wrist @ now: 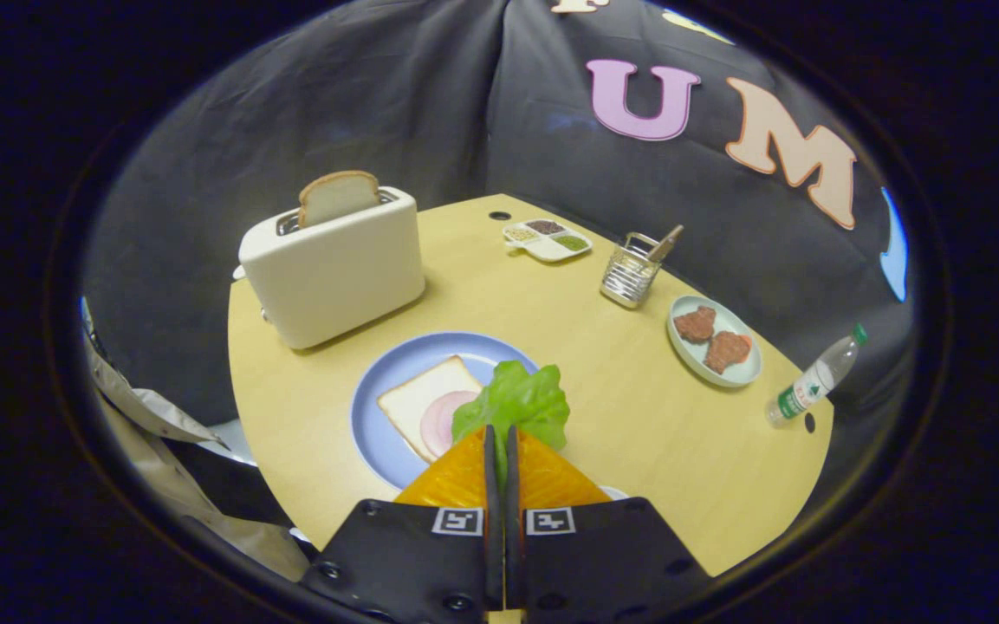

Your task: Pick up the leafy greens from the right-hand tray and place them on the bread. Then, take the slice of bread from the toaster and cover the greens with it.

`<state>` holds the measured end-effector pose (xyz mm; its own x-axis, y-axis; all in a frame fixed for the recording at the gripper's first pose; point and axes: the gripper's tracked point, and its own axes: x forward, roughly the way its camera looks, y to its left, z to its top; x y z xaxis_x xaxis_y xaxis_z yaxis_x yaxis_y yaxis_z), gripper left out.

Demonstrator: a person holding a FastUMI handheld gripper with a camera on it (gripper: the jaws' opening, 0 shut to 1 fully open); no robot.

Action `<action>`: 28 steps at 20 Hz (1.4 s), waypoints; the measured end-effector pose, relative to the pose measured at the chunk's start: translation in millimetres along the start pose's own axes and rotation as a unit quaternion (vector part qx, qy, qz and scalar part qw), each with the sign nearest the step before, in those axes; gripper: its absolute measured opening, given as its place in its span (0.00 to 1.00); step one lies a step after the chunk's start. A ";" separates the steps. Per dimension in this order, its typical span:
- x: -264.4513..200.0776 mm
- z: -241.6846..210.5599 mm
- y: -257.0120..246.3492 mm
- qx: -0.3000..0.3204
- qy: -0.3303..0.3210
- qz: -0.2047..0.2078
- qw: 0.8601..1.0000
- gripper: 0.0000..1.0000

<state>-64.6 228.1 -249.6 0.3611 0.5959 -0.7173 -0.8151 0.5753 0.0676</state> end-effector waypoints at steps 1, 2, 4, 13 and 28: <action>5.7 2.9 7.9 -0.002 0.001 0.005 1.000 0.04; 11.2 5.4 15.7 -0.006 0.003 0.011 1.000 0.04; 21.5 8.4 30.9 -0.013 0.007 0.023 1.000 0.05; 60.8 -11.6 58.0 -0.012 0.041 0.037 0.998 0.04; 33.2 83.2 95.3 0.043 -0.036 0.034 0.998 0.98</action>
<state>-92.6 349.4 -209.3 0.3401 0.6726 -0.6572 -0.7979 0.5763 0.1768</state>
